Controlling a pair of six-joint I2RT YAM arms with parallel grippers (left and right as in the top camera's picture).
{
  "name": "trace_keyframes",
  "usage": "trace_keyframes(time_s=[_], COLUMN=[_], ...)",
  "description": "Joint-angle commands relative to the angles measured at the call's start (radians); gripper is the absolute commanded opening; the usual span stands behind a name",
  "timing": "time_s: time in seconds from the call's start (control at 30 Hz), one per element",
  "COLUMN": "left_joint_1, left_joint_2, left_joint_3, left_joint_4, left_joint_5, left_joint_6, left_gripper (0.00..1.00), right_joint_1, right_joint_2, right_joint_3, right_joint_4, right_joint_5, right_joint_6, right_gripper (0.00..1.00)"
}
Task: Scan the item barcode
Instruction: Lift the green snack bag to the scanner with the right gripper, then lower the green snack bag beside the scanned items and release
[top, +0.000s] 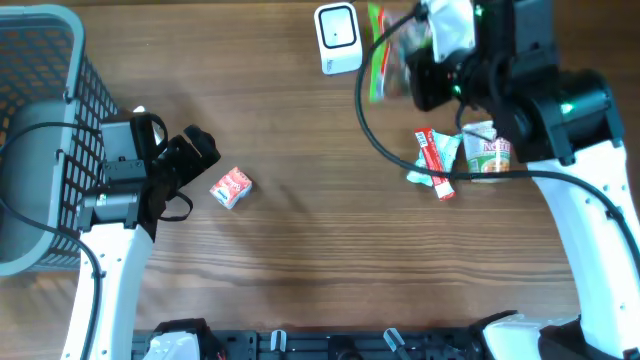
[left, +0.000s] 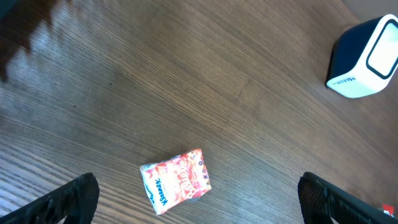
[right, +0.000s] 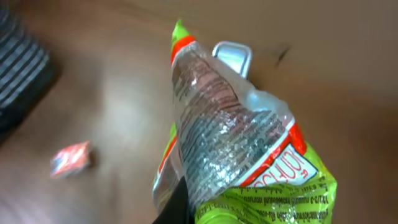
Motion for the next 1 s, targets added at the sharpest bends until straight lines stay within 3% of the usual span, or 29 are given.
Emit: trace_keyframes(time_s=[0.0,0.1,0.23,0.33,0.5,0.67,0.77,0.87,0.97], left_joint_1=[0.005,0.005,0.005,0.005,0.005,0.005,0.005,0.005,0.005], left_joint_2=[0.005,0.005,0.005,0.005,0.005,0.005,0.005,0.005,0.005], left_joint_3=[0.006,0.006,0.006,0.006,0.006,0.006,0.006,0.006,0.006], left_joint_4=[0.003,0.003,0.003,0.003,0.003,0.003,0.003,0.003,0.003], left_joint_5=[-0.006,-0.006,-0.006,-0.006,-0.006,-0.006,-0.006,-0.006,-0.006], left_joint_6=[0.016,0.016,0.016,0.016,0.016,0.016,0.016,0.016,0.016], left_gripper=[1.0,1.0,1.0,1.0,1.0,1.0,1.0,1.0,1.0], right_joint_1=[0.101,0.202,0.232,0.232,0.233,0.232,0.22,0.215,0.218], right_joint_2=[0.076,0.214,0.429,0.581,0.698,0.734,0.727,0.645,0.492], right_joint_3=[0.029,0.028,0.028,0.028,0.024,0.023,0.023,0.023,0.023], right_joint_4=[0.11,0.216,0.361,0.607,0.941,1.041,1.064,0.914,0.611], right_joint_5=[0.251,0.455,0.675,0.85,0.918,0.9,0.906,0.859,0.737], right_joint_6=[-0.201,-0.409,-0.579,-0.699,-0.81,-0.797,-0.626,-0.531,-0.351], right_gripper=[0.04,0.04,0.04,0.04,0.04,0.04,0.04,0.04,0.04])
